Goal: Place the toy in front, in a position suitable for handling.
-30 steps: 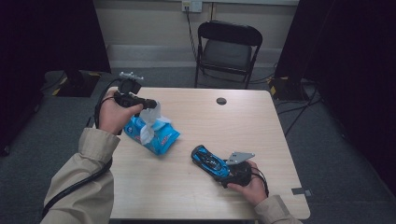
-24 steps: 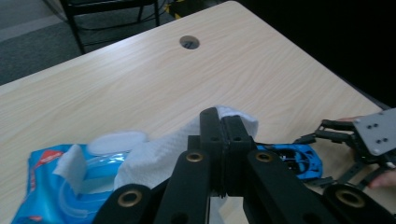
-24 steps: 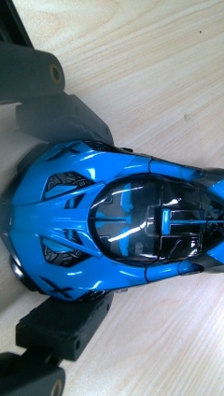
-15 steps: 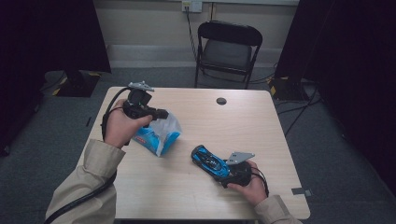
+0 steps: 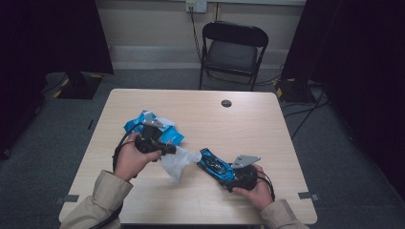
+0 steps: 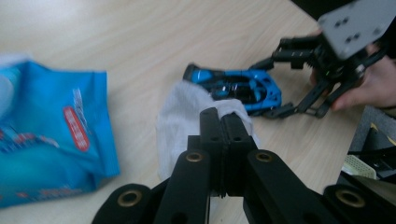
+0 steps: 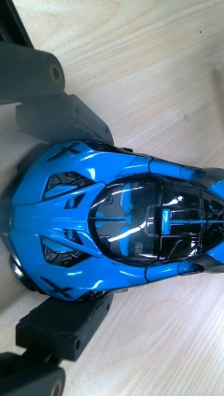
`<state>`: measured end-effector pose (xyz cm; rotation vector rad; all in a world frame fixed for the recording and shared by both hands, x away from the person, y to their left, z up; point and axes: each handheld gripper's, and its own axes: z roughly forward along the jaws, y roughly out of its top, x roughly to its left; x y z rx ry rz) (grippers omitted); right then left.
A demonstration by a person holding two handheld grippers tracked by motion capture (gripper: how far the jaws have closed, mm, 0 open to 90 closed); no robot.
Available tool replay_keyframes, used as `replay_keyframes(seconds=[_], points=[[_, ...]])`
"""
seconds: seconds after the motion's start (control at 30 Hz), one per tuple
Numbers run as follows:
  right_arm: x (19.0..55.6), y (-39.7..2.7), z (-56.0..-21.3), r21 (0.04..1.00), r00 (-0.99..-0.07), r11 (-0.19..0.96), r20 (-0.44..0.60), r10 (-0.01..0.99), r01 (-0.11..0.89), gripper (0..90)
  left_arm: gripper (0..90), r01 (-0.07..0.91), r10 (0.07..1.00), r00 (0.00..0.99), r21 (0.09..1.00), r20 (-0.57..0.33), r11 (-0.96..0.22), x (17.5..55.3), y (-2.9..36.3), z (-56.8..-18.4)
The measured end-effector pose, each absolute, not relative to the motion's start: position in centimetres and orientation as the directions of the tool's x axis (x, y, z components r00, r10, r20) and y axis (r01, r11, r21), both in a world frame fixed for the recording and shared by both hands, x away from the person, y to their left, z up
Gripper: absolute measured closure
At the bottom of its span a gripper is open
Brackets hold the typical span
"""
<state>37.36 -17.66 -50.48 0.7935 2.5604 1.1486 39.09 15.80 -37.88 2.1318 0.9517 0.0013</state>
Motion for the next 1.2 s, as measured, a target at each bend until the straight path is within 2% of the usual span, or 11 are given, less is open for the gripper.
replay_keyframes(seconds=[0.17,0.4,0.73,0.87,0.93,1.0,1.07,1.1,1.2], points=[[37.4,-17.7,-50.5,0.744,-0.828,0.547,0.016,0.56,0.384,24.7,89.7,0.666,0.631,0.701,0.62,-0.331,-0.415,38.2,16.2,-41.7],[37.4,-17.7,-50.5,0.744,-0.828,0.547,0.016,0.56,0.384,24.7,89.6,0.689,0.635,0.688,0.592,-0.351,-0.419,37.7,16.0,-44.7],[37.4,-17.7,-50.5,0.744,-0.828,0.547,0.016,0.56,0.384,24.7,87.2,0.662,0.645,0.705,0.601,-0.296,-0.447,38.0,14.4,-46.8],[37.4,-17.7,-50.5,0.744,-0.828,0.547,0.016,0.56,0.384,24.7,76.3,0.621,0.643,0.727,0.632,-0.243,-0.463,38.3,13.7,-47.1],[37.4,-17.7,-50.5,0.744,-0.829,0.547,0.016,0.56,0.384,24.7,62.2,0.593,0.633,0.741,0.661,-0.224,-0.46,38.4,13.3,-47.5],[37.4,-17.7,-50.5,0.744,-0.829,0.547,0.016,0.559,0.384,24.7,58.4,0.595,0.634,0.739,0.661,-0.228,-0.456,38.5,13.1,-47.8],[37.4,-17.7,-50.5,0.744,-0.829,0.548,0.016,0.559,0.383,24.7,49.9,0.582,0.632,0.744,0.675,-0.217,-0.453,38.6,12.8,-48.3],[37.4,-17.7,-50.5,0.744,-0.829,0.548,0.016,0.559,0.383,24.7,47.1,0.574,0.629,0.749,0.678,-0.207,-0.46,38.6,12.7,-48.6],[37.4,-17.7,-50.5,0.744,-0.829,0.548,0.016,0.559,0.383,24.7,45.7,0.556,0.605,0.77,0.68,-0.203,-0.478,38.5,12.2,-49.2]])
